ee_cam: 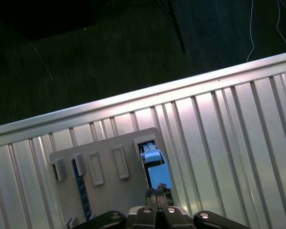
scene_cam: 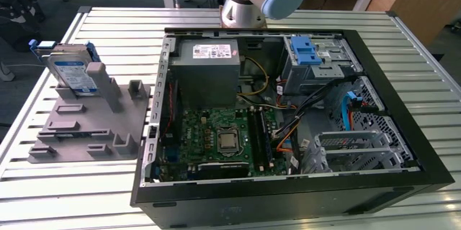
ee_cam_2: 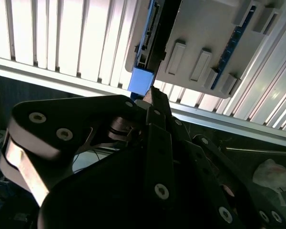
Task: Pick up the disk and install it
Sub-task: 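Pick up the disk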
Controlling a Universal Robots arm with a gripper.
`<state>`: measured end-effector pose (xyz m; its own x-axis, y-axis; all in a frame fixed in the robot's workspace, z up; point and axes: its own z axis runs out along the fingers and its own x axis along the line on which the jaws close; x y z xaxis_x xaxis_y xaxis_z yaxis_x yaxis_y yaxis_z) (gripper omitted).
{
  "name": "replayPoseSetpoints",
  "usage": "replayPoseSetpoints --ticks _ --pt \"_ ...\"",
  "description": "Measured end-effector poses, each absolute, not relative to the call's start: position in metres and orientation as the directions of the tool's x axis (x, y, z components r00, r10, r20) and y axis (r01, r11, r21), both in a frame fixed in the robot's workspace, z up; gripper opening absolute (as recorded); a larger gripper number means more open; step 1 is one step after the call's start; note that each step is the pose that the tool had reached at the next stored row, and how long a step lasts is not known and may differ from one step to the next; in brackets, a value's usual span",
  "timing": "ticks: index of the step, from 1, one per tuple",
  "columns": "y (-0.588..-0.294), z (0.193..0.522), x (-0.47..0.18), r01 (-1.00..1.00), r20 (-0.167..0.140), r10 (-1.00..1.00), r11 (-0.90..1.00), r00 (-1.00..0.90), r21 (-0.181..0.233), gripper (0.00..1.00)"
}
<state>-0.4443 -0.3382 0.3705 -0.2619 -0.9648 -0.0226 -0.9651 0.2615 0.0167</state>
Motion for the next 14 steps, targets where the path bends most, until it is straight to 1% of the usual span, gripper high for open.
replayPoseSetpoints --ticks 9,14 --pt "-0.3382 0.3705 -0.4443 -0.969 -0.023 -0.969 0.246 -0.246 0.016 0.11" --pt "-0.3382 0.3689 -0.4443 -0.983 -0.024 -0.983 0.183 -0.183 0.016 0.11"
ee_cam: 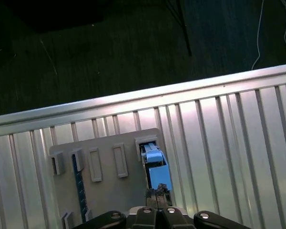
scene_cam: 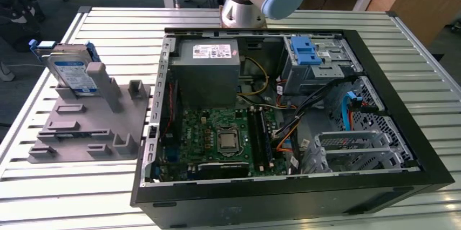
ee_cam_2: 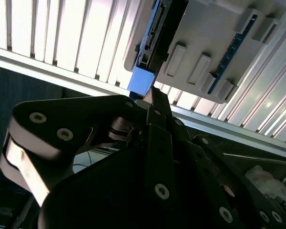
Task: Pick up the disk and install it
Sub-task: 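Pick up the disk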
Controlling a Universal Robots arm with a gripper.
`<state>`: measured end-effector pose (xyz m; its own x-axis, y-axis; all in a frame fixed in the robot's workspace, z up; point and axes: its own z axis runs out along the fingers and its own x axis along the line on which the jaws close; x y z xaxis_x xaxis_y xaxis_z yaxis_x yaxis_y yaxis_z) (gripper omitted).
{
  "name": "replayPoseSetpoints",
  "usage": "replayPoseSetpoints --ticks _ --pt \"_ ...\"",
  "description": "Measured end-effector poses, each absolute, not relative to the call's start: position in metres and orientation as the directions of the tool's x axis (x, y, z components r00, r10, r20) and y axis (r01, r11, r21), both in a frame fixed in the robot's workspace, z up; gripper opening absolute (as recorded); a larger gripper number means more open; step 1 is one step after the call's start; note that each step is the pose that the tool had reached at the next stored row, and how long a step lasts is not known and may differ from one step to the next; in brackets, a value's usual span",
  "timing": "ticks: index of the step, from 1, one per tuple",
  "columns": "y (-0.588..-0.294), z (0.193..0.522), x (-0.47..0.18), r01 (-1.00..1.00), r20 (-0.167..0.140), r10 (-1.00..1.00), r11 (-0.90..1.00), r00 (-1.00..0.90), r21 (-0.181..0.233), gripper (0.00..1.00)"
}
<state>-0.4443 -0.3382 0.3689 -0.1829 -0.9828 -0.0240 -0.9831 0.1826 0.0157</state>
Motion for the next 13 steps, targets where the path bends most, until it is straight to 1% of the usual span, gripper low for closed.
replayPoseSetpoints --ticks 8,10,11,13 --pt "-0.3382 0.3626 -0.4444 -0.985 -0.023 -0.985 0.173 -0.173 0.015 0.11" --pt "-0.3382 0.3625 -0.4445 -0.985 -0.024 -0.985 0.171 -0.171 0.015 0.23" --pt "-0.3382 0.3624 -0.4445 -0.985 -0.024 -0.985 0.171 -0.171 0.015 0.23" --pt "-0.3382 0.3624 -0.4444 -0.985 -0.024 -0.985 0.171 -0.171 0.015 0.35"
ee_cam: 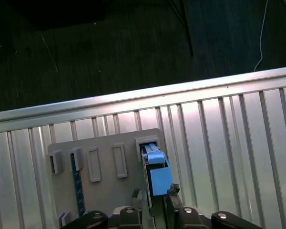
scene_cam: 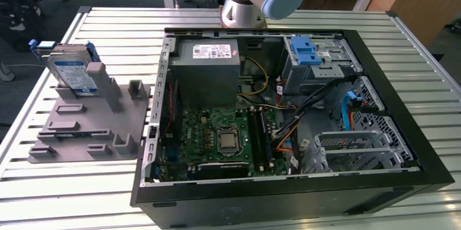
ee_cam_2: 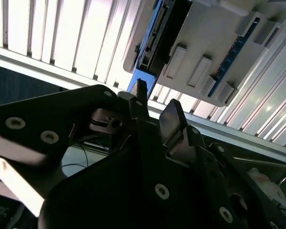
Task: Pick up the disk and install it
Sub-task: 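Pick up the disk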
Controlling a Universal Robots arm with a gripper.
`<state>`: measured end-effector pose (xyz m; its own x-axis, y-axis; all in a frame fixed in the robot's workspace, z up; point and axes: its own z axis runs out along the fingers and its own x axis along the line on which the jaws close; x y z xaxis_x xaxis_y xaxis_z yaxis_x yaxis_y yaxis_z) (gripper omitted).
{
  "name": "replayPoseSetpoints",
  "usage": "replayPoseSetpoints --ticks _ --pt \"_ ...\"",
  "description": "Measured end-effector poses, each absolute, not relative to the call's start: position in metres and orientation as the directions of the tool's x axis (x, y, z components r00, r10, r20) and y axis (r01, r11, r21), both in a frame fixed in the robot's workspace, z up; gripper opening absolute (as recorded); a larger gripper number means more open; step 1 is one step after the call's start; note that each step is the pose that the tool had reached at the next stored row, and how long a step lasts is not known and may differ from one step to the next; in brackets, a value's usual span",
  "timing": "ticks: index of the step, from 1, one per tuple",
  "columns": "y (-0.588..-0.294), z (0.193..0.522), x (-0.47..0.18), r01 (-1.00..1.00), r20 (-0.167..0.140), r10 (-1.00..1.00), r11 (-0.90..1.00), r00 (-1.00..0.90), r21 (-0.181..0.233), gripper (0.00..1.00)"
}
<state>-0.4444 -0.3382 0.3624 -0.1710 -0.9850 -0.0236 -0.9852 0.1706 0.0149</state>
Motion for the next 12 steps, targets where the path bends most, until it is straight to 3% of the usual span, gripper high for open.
replayPoseSetpoints --ticks 1,3,6,7,12 --pt "-0.3382 0.3624 -0.4444 -0.985 -0.024 -0.985 0.171 -0.171 0.015 0.35" --pt "-0.3382 0.3624 -0.4444 -0.985 -0.024 -0.985 0.171 -0.171 0.015 0.47" --pt "-0.3382 0.3624 -0.4444 -0.985 -0.024 -0.985 0.170 -0.171 0.015 0.53" --pt "-0.3382 0.3624 -0.4444 -0.985 -0.024 -0.985 0.170 -0.171 0.015 0.59" --pt "-0.3382 0.3624 -0.4444 -0.985 -0.024 -0.985 0.170 -0.171 0.015 0.59"
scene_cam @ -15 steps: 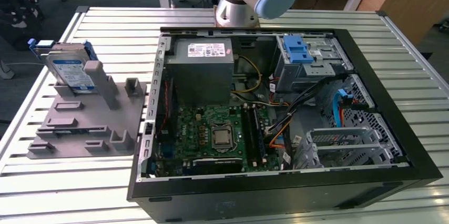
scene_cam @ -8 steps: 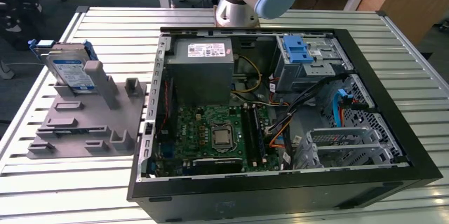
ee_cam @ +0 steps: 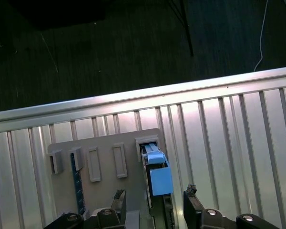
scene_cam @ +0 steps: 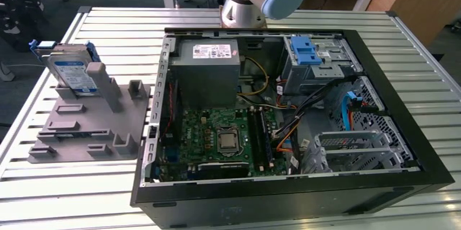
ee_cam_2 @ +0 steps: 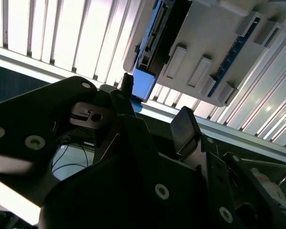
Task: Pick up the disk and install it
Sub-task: 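Pick up the disk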
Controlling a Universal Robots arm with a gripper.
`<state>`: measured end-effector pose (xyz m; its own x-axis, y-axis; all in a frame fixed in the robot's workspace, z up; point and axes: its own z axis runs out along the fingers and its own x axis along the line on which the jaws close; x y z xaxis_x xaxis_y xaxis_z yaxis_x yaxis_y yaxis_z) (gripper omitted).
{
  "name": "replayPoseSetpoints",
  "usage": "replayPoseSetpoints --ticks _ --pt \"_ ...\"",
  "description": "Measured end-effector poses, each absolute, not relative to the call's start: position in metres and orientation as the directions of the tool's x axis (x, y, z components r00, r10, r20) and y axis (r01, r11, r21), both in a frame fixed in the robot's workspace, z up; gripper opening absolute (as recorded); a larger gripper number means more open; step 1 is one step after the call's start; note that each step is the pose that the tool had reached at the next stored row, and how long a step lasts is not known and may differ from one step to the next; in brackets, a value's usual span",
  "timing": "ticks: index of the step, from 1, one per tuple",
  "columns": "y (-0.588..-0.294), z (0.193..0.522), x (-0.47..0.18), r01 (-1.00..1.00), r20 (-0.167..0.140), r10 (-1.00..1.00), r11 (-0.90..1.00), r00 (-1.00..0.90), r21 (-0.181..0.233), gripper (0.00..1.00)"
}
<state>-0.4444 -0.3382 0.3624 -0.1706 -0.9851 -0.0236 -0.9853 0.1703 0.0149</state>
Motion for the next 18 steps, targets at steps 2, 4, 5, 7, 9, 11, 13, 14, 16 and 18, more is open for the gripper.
replayPoseSetpoints --ticks 2,4,5,7,9,11,13,14,16,18 --pt "-0.338 0.362 -0.444 -0.985 -0.024 -0.985 0.169 -0.170 0.015 0.59" --pt "-0.338 0.362 -0.444 -0.985 -0.024 -0.985 0.169 -0.170 0.015 0.59" --pt "-0.338 0.362 -0.444 -0.985 -0.024 -0.985 0.169 -0.169 0.015 0.59" --pt "-0.338 0.362 -0.444 -0.985 -0.024 -0.985 0.169 -0.169 0.015 0.59" --pt "-0.338 0.362 -0.444 -0.985 -0.024 -0.985 0.169 -0.169 0.015 0.59" --pt "-0.338 0.362 -0.444 -0.986 -0.024 -0.985 0.169 -0.169 0.015 0.59" --pt "-0.338 0.361 -0.444 -0.986 -0.023 -0.985 0.169 -0.169 0.015 0.59" --pt "-0.338 0.359 -0.444 -0.986 -0.023 -0.985 0.169 -0.169 0.015 0.59" --pt "-0.338 0.356 -0.444 -0.986 -0.023 -0.985 0.168 -0.169 0.015 0.59" --pt "-0.338 0.352 -0.444 -0.987 -0.023 -0.987 0.158 -0.158 0.015 0.59"
